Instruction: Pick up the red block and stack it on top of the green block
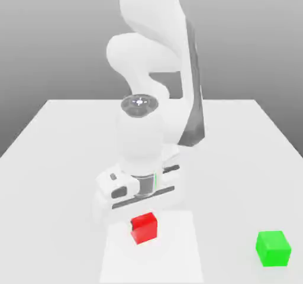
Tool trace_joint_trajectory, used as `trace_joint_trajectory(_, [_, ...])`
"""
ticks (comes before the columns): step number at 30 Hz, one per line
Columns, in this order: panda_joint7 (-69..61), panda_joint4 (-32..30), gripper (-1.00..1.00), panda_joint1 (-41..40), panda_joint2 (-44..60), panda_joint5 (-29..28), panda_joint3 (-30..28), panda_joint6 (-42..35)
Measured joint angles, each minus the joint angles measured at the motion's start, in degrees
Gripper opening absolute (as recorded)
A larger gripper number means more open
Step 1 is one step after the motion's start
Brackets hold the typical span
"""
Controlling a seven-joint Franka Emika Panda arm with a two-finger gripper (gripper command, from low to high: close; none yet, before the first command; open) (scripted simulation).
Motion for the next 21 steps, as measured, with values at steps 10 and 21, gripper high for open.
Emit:
trace_joint_trajectory(10, [9.3, 3.8, -1.0, 6.6, -11.0, -6.1, 2.6, -14.8])
trace_joint_trajectory(21, [25.6, 20.7, -1.0, 21.8, 1.9, -9.3, 10.4, -18.8])
